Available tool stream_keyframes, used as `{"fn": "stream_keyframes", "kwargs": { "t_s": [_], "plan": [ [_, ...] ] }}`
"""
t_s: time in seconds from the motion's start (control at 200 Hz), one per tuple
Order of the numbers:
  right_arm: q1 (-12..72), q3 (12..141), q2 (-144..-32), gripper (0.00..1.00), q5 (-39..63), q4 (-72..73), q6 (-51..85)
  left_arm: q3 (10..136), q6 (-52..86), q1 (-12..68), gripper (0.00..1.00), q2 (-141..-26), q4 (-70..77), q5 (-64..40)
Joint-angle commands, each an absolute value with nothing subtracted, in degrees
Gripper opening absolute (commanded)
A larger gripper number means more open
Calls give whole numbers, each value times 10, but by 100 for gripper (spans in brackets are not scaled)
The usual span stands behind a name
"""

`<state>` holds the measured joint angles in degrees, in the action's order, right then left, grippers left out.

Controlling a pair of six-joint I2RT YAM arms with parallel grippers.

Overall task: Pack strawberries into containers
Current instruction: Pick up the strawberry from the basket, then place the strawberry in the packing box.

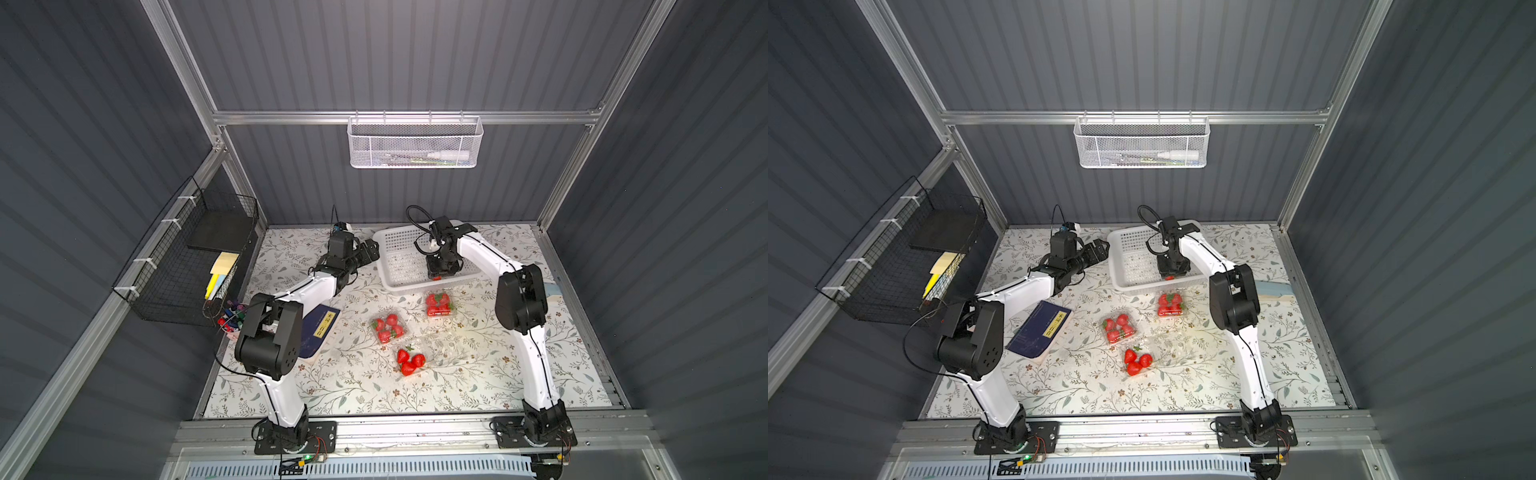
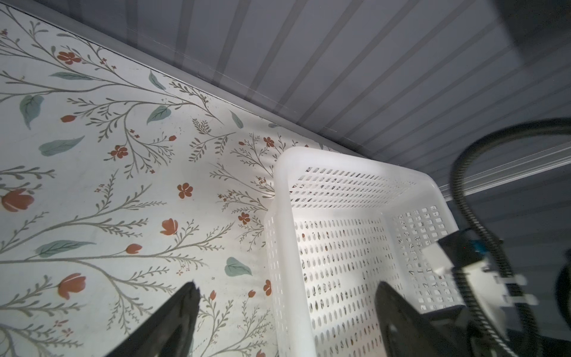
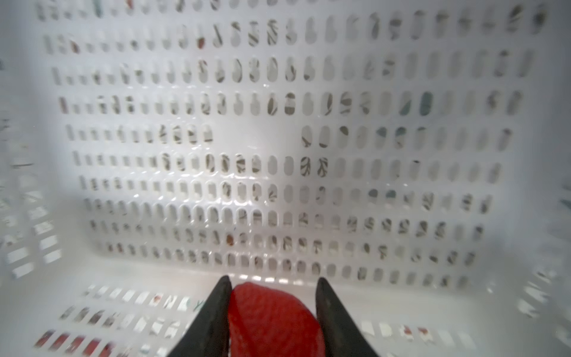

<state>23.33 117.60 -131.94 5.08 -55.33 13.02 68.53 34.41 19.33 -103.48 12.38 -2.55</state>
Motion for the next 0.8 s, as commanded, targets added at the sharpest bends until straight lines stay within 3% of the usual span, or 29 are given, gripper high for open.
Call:
{"fn": "stream_keyframes", "kwargs": {
  "t_s": [0.0,0.185,0.435,0.795],
  "plan": [
    [235,1149,-1232,24,66,-533,139,682,329,192,91,-997,111,-27],
    [268,1042,-1093,24,65,-499,142,686,333,192,91,-955,93,-12],
    [378,861,-950,23,79,-469,185,657,347,192,91,-891,75,10],
    [516,691,-947,23,140,-406,274,605,359,192,91,-832,58,25]
  ]
}}
